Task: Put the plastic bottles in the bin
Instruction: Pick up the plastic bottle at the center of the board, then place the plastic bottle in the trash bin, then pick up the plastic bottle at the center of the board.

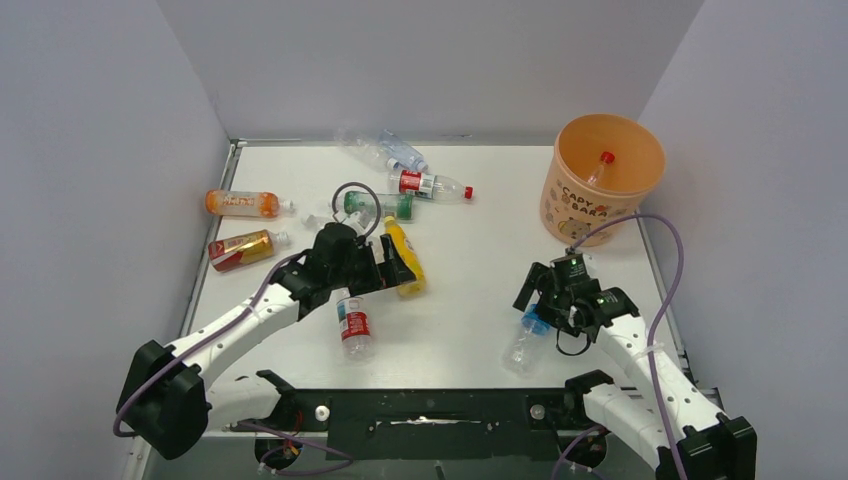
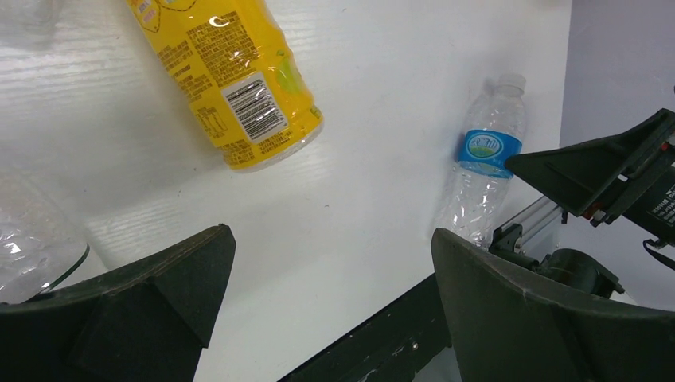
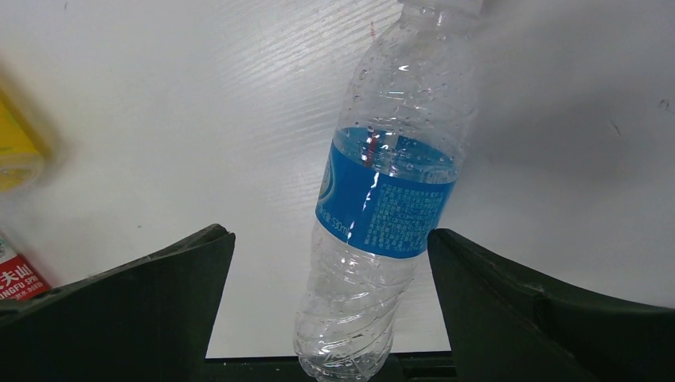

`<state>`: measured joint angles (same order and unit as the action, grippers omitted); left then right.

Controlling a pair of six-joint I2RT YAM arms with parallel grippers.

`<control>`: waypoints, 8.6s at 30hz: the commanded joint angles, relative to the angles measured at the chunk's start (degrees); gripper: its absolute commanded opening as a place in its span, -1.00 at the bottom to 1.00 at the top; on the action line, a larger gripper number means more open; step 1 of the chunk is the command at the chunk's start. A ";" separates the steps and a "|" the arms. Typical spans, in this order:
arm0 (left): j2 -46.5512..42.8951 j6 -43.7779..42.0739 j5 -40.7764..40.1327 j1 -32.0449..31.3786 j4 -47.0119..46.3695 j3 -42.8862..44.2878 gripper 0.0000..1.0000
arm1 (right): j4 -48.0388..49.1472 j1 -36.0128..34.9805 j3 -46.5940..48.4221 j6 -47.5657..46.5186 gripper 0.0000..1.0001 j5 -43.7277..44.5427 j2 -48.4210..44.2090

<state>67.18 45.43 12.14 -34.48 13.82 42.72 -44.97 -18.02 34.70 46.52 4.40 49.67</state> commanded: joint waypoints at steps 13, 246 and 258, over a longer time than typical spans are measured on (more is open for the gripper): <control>7.49 8.57 -3.66 -2.34 -2.64 5.33 0.96 | 1.89 -1.60 4.57 3.08 0.96 1.92 3.45; 4.58 -13.22 -9.84 -23.78 -19.97 11.53 -0.18 | 5.51 -1.62 43.71 -16.93 0.61 -28.96 32.93; 4.67 -13.04 -15.68 -23.79 -15.44 12.41 0.51 | 5.00 -1.19 46.28 -17.17 -0.29 -28.59 32.95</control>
<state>73.71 32.95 1.17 -58.50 -1.41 51.51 -40.34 -19.22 78.11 30.59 -24.36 83.85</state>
